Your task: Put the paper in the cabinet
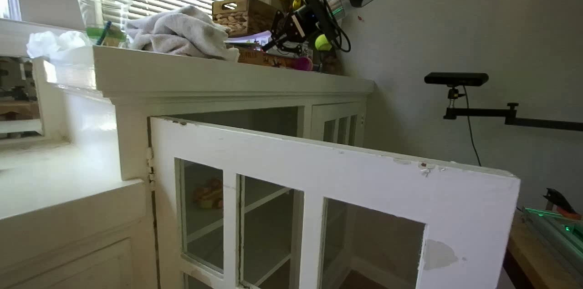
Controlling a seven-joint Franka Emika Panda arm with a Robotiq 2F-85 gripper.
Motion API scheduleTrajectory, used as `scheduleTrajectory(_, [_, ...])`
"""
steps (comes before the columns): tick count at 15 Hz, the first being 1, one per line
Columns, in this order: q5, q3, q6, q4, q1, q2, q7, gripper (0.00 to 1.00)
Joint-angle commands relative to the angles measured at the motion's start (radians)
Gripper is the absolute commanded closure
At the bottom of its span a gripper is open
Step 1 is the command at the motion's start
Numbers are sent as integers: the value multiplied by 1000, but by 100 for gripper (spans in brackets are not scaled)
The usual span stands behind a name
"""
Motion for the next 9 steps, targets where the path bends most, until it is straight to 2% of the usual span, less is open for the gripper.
scheduleTrajectory(1, [45,2,-28,18,-11,7,-44,100])
scheduleTrajectory(9, [24,-7,-67,6,-21,-11,-1,98])
